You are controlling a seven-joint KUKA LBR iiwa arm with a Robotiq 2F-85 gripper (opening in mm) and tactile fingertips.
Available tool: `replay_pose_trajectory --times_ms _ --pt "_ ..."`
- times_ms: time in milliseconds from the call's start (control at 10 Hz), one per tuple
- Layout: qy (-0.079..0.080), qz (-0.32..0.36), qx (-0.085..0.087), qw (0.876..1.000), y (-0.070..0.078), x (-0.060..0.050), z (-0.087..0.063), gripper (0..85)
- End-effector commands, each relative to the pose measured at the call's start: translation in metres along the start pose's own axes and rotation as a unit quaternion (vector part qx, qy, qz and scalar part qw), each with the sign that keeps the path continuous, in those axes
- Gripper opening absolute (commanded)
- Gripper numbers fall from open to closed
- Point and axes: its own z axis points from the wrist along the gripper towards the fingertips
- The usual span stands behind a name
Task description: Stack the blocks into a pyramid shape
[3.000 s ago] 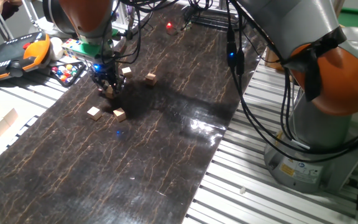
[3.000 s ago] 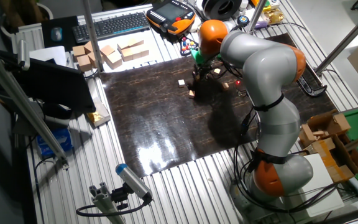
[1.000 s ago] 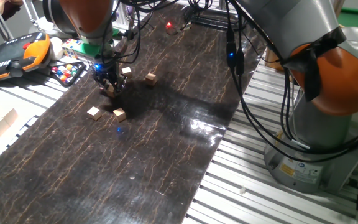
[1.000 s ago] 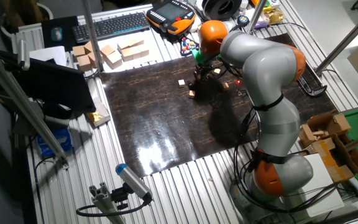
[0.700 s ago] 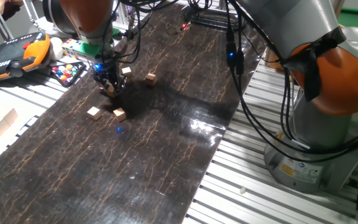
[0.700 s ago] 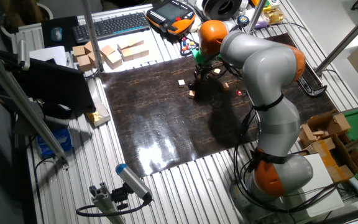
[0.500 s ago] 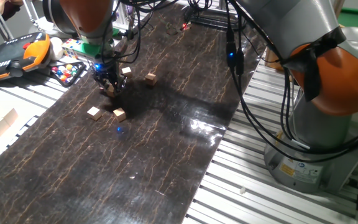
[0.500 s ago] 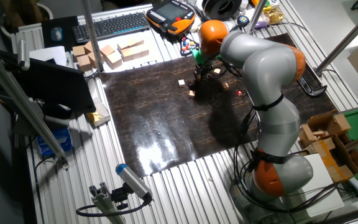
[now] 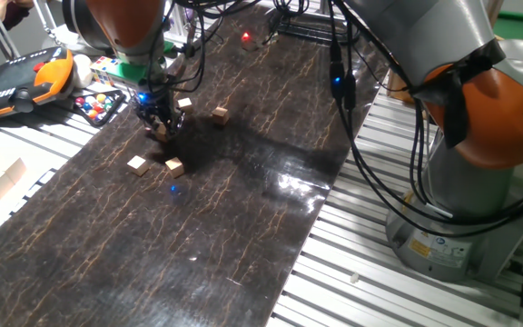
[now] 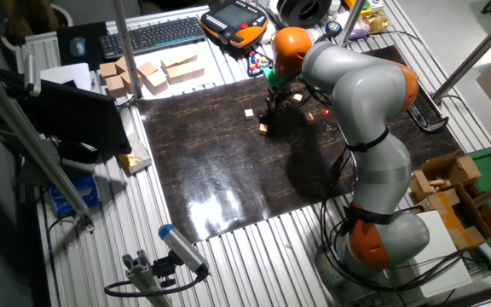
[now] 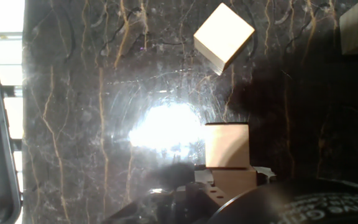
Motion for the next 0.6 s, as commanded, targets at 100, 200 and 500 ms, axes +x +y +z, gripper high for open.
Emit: replay_pose_trajectory --times_ms 100,200,500 --pt "0.000 -0.001 0.000 1.000 0.0002 0.0000 0.0005 0.7" --pt "0.000 -0.001 0.000 1.000 0.0002 0.0000 0.0004 0.7" --pt "0.000 -0.005 0.005 1.000 0.0002 0.0000 0.0005 13.0"
